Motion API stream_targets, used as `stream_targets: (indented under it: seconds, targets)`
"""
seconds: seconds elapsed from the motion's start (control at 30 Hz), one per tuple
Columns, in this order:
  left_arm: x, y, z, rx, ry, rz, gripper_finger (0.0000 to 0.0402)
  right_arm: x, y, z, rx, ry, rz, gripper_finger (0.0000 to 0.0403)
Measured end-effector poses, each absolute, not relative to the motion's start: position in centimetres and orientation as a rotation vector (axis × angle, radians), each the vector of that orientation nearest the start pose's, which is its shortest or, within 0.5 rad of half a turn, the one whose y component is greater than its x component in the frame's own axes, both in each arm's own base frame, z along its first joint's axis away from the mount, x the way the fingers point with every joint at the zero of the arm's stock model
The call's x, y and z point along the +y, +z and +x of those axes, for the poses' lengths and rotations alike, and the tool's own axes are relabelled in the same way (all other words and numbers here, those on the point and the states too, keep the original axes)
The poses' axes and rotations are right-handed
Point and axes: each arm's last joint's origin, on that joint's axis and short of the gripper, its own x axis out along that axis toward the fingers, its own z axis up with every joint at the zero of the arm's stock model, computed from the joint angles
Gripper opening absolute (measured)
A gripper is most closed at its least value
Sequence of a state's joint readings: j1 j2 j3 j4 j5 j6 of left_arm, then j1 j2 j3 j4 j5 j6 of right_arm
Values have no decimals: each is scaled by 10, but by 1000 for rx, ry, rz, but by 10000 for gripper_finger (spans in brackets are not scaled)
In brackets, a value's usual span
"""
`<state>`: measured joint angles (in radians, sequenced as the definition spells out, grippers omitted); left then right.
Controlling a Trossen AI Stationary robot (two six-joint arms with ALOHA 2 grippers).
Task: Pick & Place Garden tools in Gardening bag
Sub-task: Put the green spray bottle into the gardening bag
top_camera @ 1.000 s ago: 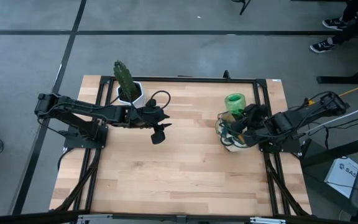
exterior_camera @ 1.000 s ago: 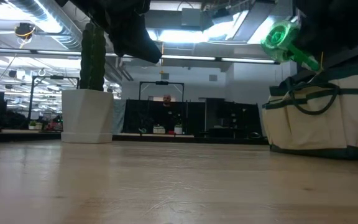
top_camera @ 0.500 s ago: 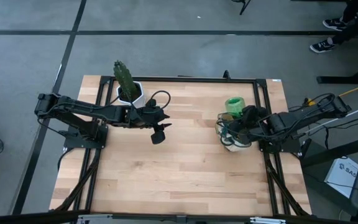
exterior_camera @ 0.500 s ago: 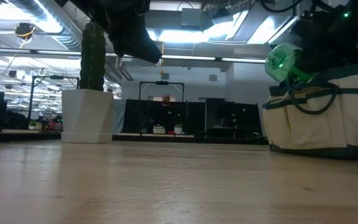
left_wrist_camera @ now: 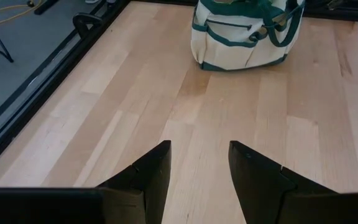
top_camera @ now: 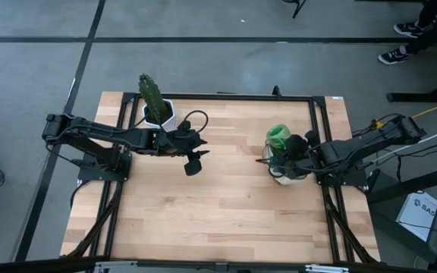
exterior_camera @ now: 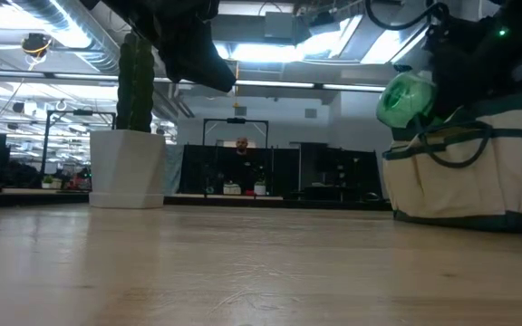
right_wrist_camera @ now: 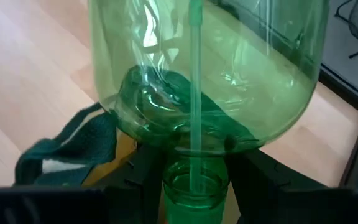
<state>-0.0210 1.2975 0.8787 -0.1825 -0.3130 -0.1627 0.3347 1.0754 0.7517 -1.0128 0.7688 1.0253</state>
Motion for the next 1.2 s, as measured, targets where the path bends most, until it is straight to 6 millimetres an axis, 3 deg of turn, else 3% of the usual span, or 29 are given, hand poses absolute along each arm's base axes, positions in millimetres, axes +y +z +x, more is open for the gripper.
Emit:
stream_targets:
  seconds: [0.2,0.5,0.63,0.97,1.2]
  targets:
    - [3,259,276,570,331,-56,157,37,225,166,828,-854,194,150]
    - [3,259,276,570,330,-56,157,39,226,170,742,-899,389,150]
    - [3,259,276,570,331,-56,157,42,227,176,726,-839,440,150]
    - [3,259,276,570,330,-56,157,41,224,168,894,-785,341,150]
    - [3,259,276,570,330,-56,157,42,224,169,874,-794,363,150]
